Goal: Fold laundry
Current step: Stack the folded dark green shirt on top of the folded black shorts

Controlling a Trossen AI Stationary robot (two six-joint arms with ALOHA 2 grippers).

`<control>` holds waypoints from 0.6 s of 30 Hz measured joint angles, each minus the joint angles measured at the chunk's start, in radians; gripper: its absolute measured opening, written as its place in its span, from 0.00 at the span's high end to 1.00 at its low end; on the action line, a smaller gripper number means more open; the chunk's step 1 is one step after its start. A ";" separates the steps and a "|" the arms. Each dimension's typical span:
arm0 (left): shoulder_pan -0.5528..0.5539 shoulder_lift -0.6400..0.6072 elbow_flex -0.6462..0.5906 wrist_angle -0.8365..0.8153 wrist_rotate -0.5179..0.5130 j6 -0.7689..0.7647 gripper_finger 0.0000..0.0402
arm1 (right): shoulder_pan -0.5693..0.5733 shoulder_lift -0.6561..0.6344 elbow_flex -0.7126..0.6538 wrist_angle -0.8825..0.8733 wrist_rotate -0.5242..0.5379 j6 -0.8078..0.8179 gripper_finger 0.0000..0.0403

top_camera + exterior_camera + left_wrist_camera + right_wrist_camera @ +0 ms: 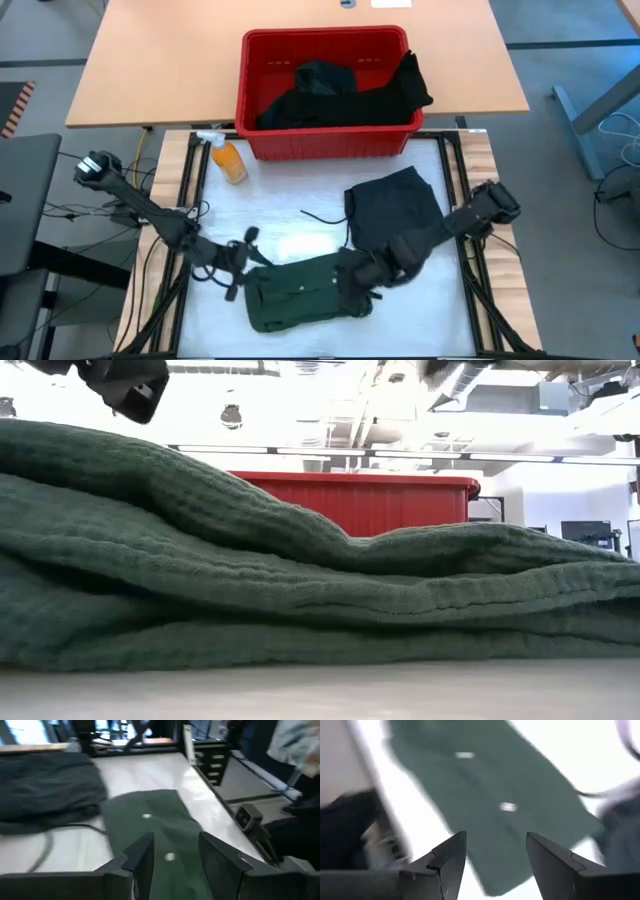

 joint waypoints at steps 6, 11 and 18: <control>0.000 0.261 0.080 0.096 0.077 -0.017 0.64 | 0.092 -0.095 -0.346 0.132 0.130 0.383 0.42; 0.001 0.408 0.207 -0.030 0.131 -0.064 0.64 | 0.158 -0.187 -0.606 0.319 0.217 0.567 0.42; 0.002 0.542 0.265 -0.111 0.184 -0.148 0.64 | 0.210 -0.246 -0.872 0.721 0.303 0.663 0.42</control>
